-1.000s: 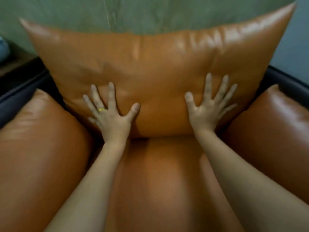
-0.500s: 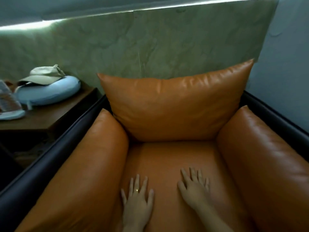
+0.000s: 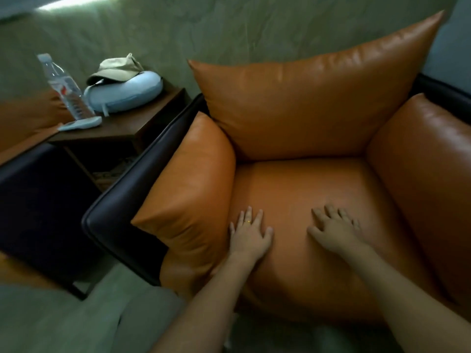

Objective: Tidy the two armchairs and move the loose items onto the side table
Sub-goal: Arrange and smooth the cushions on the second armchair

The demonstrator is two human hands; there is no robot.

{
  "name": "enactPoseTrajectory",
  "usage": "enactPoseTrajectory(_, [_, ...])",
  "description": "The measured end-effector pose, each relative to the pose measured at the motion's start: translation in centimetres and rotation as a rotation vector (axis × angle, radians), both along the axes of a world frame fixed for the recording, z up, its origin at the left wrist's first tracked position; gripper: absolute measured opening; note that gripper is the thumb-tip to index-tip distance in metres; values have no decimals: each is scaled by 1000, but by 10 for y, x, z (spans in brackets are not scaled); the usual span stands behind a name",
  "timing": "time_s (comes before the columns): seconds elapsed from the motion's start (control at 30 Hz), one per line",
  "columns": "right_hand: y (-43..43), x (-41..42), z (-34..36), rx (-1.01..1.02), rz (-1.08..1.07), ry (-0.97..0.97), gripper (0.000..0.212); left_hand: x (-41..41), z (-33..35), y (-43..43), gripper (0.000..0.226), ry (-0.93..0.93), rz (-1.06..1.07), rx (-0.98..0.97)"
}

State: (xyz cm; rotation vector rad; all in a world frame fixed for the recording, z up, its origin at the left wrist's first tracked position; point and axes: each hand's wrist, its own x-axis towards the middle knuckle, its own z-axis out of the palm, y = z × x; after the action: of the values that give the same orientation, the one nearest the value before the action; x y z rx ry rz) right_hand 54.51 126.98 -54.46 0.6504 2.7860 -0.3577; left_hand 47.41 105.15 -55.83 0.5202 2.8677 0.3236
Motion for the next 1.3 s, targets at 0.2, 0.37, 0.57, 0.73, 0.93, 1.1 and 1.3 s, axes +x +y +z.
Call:
enactPoseTrajectory(0.2, [-33,-14,64,-90,102,-28,47,24,92,-33,43,179,-76,-61])
enactPoseTrajectory(0.37, [-103,-73,110,-16,257,257,37,24,149,-84,33,620,-37,137])
enactPoseTrajectory(0.57, [-172,-159,150,-353,521,424,44,-28,164,-131,67,337,271,-13])
enactPoseTrajectory(0.73, [-198,-212,143,-409,570,409,45,-35,153,-130,79,270,363,-36])
enactPoseTrajectory(0.93, [-214,-232,124,-267,689,368,49,-36,134,-151,85,371,378,-15])
enactPoseTrajectory(1.1, [-219,-253,114,-198,623,418,51,-34,118,-149,81,478,394,-21])
enactPoseTrajectory(1.3, [-205,-311,120,-68,604,384,55,-32,95,-146,75,521,419,95])
